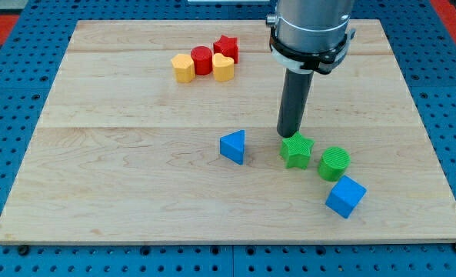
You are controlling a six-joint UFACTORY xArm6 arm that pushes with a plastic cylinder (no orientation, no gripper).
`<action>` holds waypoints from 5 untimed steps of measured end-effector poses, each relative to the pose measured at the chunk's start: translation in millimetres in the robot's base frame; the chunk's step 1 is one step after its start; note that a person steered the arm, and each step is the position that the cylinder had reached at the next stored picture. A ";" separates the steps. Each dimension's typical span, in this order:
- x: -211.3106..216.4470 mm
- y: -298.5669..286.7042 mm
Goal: Move the blue triangle away from the green star
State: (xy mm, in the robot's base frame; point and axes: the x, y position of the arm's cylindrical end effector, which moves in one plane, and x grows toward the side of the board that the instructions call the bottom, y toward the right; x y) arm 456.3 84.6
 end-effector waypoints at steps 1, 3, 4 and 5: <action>0.0 0.0; 11.4 -5.9; 27.5 -5.9; 27.7 10.4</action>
State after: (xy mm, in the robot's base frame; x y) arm 484.1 95.0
